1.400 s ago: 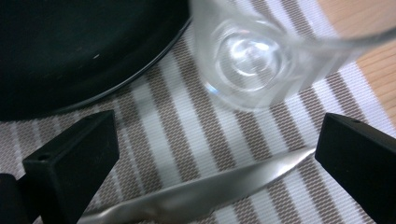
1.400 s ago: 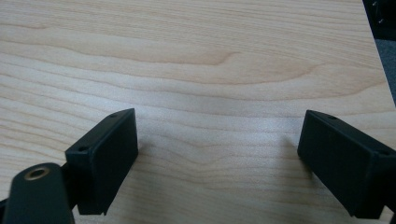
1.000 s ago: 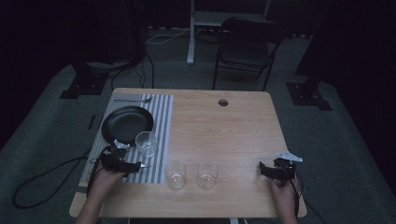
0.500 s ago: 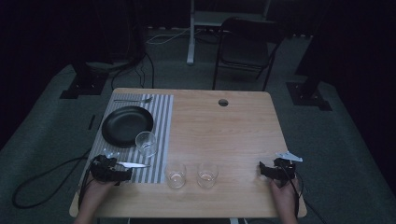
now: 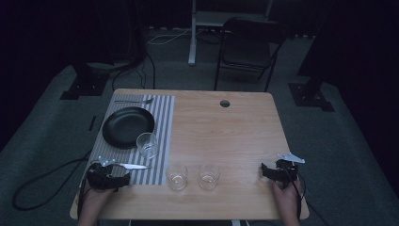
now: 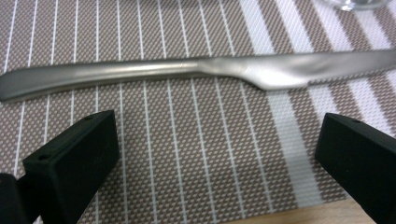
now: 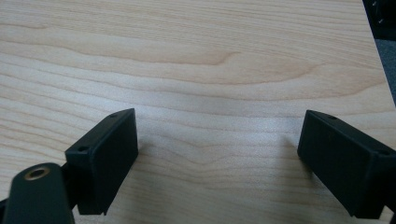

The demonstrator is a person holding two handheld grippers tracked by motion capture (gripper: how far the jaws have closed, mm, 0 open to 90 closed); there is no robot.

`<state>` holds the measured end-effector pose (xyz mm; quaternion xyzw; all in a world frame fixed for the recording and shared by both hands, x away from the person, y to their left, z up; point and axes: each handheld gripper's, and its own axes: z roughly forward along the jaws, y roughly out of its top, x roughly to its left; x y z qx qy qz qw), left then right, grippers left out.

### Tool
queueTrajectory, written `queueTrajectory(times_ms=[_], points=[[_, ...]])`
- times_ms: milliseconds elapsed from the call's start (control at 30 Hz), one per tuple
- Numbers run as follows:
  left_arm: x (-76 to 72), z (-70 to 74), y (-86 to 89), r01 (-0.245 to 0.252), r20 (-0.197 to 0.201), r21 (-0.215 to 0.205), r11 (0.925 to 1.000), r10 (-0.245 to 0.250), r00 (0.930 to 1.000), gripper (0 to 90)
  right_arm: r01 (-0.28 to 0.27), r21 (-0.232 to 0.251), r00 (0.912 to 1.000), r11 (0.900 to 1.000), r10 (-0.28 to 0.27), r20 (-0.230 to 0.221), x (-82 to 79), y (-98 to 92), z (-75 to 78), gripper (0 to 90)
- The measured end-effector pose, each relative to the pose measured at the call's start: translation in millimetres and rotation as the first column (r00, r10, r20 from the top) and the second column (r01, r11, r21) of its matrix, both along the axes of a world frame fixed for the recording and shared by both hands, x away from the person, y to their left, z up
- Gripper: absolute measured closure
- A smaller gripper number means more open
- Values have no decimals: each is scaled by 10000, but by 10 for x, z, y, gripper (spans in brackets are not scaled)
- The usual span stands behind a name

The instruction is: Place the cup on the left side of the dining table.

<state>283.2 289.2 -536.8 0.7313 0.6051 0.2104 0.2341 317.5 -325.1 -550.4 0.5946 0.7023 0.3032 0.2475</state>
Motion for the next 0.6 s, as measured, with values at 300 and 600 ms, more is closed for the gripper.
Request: queueTrajectory(times_ms=[300,600], points=[[-82,-46,14,-95,518,-223,9997,107,9986,2,-1,0,10000,10000,1,2,0,0,0,118],[-140,-97,18,-155,1132,-336,9993,192,9934,3,-1,-1,10000,10000,1,2,0,0,0,118]])
